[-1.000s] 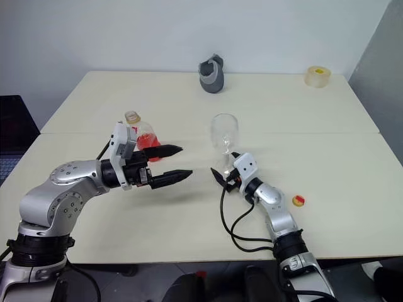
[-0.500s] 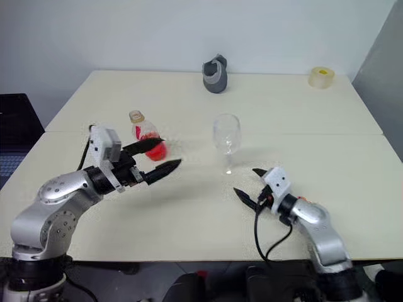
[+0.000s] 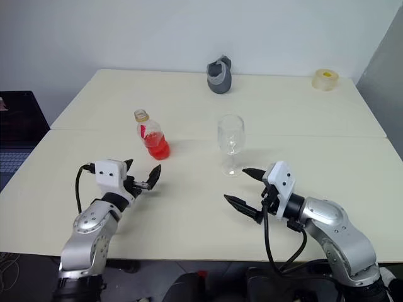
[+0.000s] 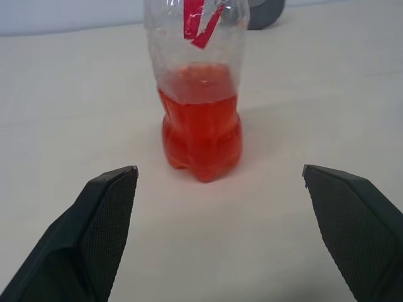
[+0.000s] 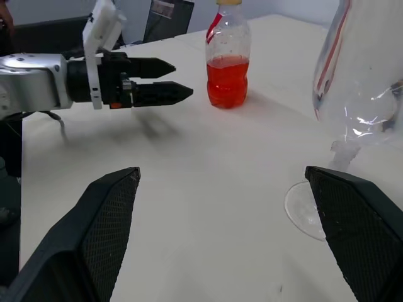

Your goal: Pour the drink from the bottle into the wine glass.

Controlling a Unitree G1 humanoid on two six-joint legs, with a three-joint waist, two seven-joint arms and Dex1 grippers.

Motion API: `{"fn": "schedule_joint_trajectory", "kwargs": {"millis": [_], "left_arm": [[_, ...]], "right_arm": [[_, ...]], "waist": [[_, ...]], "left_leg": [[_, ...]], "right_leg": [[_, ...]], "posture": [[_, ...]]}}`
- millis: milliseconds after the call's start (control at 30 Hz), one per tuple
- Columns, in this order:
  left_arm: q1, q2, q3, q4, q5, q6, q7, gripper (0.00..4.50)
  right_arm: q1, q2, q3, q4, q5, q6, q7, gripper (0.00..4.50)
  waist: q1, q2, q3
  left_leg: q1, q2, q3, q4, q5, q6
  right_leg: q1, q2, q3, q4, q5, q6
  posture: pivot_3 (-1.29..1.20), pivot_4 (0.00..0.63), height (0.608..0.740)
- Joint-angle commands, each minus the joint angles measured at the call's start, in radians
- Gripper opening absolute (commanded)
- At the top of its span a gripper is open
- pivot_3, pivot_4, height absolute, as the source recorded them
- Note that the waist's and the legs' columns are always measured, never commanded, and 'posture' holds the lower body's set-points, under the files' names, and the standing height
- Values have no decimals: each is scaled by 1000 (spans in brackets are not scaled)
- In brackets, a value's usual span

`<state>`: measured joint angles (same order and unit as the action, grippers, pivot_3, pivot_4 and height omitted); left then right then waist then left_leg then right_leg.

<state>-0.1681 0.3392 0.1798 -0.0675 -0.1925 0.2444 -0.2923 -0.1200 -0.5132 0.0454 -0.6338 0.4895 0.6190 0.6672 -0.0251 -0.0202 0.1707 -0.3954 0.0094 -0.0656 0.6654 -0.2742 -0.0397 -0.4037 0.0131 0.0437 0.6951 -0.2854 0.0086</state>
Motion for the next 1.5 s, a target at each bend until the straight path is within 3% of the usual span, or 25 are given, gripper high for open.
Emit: {"fn": "schedule_joint_trajectory", "kwargs": {"millis": [33, 400, 833, 933, 1067, 1200, 1333, 1500], "left_arm": [[-80, 11, -1, 108, 27, -83, -5, 4500], [-312, 23, -13, 470, 61, -247, -42, 4500], [-489, 7, -19, 723, 64, -332, -56, 4500], [-497, 1, -15, 735, 50, -338, -70, 3933], [-486, -5, -2, 712, 27, -324, -88, 2635], [-456, -4, -1, 620, -5, -278, -115, 1664], [-440, 3, -22, 496, -9, -212, -129, 1031], [-488, 24, -80, 407, 32, -161, -157, 899]], "right_arm": [[-20, 2, 9, -56, 15, 0, -19, 4472], [-20, -3, 22, -79, 12, -2, -46, 4472], [-42, -1, 16, -70, 17, -11, -50, 4472], [-50, 1, 8, -68, 21, -13, -52, 4500], [-51, 6, 4, -74, 24, -14, -57, 4500], [-37, 9, -2, -86, 11, -45, -63, 4500], [-33, 12, -27, -90, 10, -83, -70, 4500], [-53, 15, -50, -86, 29, -74, -90, 4500]], "waist": [[-1, 0, 0], [-1, -1, 0], [-1, -1, 0], [-1, -1, 0], [-1, -1, 0], [-2, -1, 0], [-2, -1, 0], [-1, -1, 0]], "left_leg": [[0, 0, 0, 0, 0, 0], [0, 0, -1, 0, 0, 0], [-1, 0, -1, 0, 0, 0], [-1, 0, -1, 0, 0, 0], [-1, 0, -1, 0, 0, 0], [-1, 0, -1, 0, 0, 0], [-2, 0, -2, 0, 0, 0], [-2, 0, -3, 1, 1, -1]], "right_leg": [[0, 0, 0, 0, 0, 0], [0, 0, -1, 0, 0, 0], [-1, 0, -3, 0, 0, 0], [-1, 0, -3, 0, 0, 0], [-1, 0, -3, 0, 0, 0], [-1, 0, -3, 0, 0, 0], [-1, 0, -2, 0, 0, 0], [-1, 0, -3, 1, 0, 0]], "posture": [[0, 150, 740], [0, 150, 740], [0, 150, 740], [0, 150, 740], [0, 150, 740], [0, 150, 740], [0, 150, 740], [0, 150, 740]]}}
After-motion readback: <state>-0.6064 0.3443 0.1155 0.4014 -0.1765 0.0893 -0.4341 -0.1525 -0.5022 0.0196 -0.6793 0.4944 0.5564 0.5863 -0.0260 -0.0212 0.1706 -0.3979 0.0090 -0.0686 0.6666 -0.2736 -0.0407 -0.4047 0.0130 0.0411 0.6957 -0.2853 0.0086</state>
